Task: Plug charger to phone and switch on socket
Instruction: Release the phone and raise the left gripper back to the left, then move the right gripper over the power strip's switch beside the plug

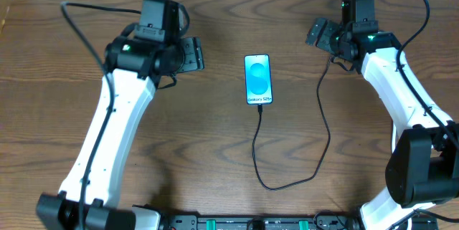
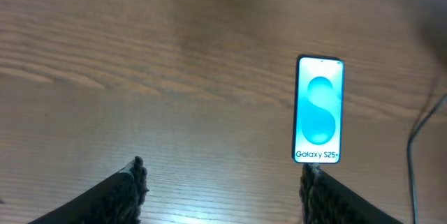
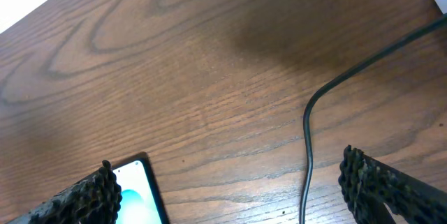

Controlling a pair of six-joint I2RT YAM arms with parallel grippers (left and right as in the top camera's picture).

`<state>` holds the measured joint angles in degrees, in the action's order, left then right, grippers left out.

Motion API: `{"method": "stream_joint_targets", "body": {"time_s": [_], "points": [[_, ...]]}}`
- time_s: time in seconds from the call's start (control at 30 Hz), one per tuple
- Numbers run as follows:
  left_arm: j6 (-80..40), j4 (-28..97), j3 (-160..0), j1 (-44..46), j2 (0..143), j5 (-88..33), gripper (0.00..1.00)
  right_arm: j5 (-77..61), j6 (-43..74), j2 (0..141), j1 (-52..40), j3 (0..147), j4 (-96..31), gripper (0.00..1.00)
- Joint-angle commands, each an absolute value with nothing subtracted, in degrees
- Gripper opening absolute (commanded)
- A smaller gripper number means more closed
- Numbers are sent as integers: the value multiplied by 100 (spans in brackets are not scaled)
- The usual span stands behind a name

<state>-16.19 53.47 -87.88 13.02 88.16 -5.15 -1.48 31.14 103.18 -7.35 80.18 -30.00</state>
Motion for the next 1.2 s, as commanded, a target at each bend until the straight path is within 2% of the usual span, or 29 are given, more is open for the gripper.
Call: {"method": "stream_joint_targets", "body": {"time_s": [0.0,0.47,0.57,0.67,0.8,0.93,1.17], "points": [[-1546,5376,-8840,1308,8678,-399,98,-80,3057,10350,-727,8047,-3028,99],[-1549,5376,-8840,1308,8687,-399,98,-108,2882,10350,-722,8047,-2941,99],[-1546,5376,-8840,1308,8687,-399,98,-607,2753,10313,-707,8068,-2847,99],[-1546,5376,-8840,1308,8685,-399,98,-1599,2108,10162,-644,8103,-2565,99],[-1549,5376,-8840,1308,8687,-399,98,-1887,1717,9926,-475,8355,-2602,99],[-1546,5376,-8840,1308,8687,-399,98,-2250,932,9821,-93,9102,-3380,99],[-1546,5376,-8840,1308,8687,-399,98,-2303,301,9826,932,10737,-5022,99]]}}
